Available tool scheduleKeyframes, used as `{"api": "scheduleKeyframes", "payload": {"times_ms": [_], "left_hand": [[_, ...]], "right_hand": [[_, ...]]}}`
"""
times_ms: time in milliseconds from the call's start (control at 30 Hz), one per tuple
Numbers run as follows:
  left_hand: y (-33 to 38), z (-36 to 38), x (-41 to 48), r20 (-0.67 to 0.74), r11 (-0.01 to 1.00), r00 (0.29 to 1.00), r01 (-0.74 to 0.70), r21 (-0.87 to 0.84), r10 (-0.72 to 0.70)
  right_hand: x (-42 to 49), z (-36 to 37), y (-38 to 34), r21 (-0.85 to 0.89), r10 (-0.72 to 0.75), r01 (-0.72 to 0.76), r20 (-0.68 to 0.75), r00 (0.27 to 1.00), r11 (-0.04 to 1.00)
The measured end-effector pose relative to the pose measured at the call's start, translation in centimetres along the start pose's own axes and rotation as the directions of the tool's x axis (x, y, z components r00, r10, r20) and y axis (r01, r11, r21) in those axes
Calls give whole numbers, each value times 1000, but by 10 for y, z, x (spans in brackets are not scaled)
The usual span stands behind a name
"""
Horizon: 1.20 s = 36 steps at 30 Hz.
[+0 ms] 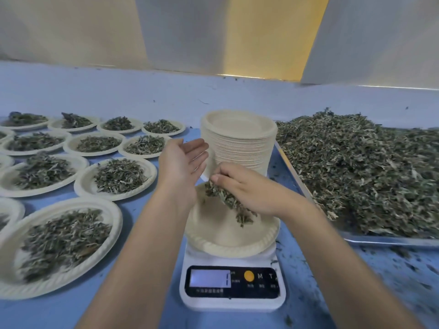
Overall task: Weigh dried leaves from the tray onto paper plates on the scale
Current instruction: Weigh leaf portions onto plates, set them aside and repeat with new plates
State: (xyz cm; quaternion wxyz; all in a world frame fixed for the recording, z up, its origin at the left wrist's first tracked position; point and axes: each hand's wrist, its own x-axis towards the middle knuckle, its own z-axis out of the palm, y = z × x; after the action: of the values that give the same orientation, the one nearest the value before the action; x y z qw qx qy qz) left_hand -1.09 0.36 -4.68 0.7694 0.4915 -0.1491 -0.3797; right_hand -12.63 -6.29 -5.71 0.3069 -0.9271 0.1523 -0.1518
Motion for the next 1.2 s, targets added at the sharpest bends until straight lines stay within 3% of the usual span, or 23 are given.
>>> {"api": "scheduleKeyframes", "payload": {"times_ms": [200,400,533,667,900,1033,1200], "left_hand": [[2,0,2,-22,999,1000,-4,-45,3],[4,-3,1,-46,998,999,6,-63,-9],[4,-4,3,-54,997,998,15,-71,-19],[3,-3,3,-61,998,998,17,-60,-21],[4,8,-4,80,978,992,115,-176,-102],[1,21,-12,194,964,963,220,-150,-189],[0,25,-14,224,967,950,241,-84,-217]], "right_hand": [[2,2,2,-7,31,-30,95,995,1000],[-1,0,7,58,102,-104,40,994,993],[1,-1,8,105,98,-91,-72,993,990],[3,-3,6,294,121,-54,-216,969,954],[8,-5,-1,650,269,80,-419,867,756],[10,-4,-3,608,260,100,-475,841,787],[10,-1,-3,503,224,81,-516,827,860]]}}
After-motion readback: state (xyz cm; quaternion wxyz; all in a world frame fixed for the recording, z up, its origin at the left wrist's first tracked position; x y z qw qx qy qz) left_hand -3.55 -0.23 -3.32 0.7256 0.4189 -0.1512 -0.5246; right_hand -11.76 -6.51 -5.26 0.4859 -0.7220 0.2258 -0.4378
